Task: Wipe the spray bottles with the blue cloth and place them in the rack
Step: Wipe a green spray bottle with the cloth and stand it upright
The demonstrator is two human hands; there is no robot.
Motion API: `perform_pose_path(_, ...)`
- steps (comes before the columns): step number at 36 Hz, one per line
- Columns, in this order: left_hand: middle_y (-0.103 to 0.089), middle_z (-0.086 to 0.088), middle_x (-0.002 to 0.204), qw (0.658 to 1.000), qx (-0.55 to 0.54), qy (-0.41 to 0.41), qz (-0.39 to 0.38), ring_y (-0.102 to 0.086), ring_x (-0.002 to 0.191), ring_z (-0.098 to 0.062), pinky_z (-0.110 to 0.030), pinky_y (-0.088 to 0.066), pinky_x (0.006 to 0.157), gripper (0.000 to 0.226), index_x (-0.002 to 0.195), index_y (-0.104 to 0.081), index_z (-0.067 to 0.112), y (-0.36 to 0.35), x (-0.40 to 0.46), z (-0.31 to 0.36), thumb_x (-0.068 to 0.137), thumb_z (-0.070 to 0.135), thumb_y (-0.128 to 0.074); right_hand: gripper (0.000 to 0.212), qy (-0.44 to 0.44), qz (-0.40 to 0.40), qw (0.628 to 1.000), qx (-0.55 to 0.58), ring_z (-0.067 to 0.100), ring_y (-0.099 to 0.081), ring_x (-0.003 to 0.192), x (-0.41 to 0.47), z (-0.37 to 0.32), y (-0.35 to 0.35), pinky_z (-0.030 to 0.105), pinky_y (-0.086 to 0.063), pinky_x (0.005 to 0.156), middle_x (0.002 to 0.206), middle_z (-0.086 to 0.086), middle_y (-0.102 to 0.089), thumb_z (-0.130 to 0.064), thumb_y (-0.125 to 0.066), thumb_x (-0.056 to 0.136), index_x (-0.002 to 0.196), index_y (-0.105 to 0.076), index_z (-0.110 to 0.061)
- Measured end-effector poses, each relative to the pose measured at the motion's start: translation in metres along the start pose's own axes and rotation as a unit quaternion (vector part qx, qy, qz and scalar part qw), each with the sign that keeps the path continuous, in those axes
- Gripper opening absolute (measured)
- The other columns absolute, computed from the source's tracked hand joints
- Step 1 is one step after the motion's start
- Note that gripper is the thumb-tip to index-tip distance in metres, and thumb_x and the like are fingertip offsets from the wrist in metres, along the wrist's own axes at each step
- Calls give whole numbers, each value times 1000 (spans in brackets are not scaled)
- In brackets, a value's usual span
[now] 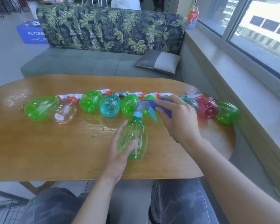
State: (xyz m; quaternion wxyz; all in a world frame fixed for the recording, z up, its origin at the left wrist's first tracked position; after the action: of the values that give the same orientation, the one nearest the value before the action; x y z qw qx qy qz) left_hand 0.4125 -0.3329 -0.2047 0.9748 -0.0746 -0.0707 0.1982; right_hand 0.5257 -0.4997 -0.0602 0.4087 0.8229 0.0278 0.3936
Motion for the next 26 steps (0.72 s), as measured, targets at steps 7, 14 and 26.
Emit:
perform_pose_path(7,-47,33,159,1000,-11,-4,4,-38,151,8,-31,-37,115,77,151,-54,53,-1,-2,2,79,48,-80,21,49,-20,998,-23,26,-63,68,-10,-7,-21,26,-40,54,99,-5,-66,-29,-75,96,116,-80,-31)
perform_pose_path(14,-43,33,162,1000,21,1,-3,-33,153,9,-52,-30,130,75,150,-53,57,-1,-2,-1,80,53,-78,22,37,-84,995,-29,20,-67,75,-43,14,-19,29,-47,58,102,-11,-68,-32,-76,95,116,-79,-37)
perform_pose_path(26,-43,34,162,1000,4,5,-20,-32,154,8,-57,-27,131,77,149,-54,57,-3,-3,-1,76,53,-80,23,-118,-41,985,123,15,-65,103,4,38,-14,33,-50,95,106,-14,-67,-34,-70,99,121,-77,-36)
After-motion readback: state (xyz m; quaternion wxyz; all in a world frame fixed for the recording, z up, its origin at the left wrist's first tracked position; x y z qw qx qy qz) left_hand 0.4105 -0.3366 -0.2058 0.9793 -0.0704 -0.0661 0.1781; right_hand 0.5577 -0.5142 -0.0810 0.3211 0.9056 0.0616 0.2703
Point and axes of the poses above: each hand's wrist, its own x-axis towards the middle knuckle, its own y-axis out of the back of the hand, z = x × y, the point moved 10 cm from there along x, towards the middle knuckle
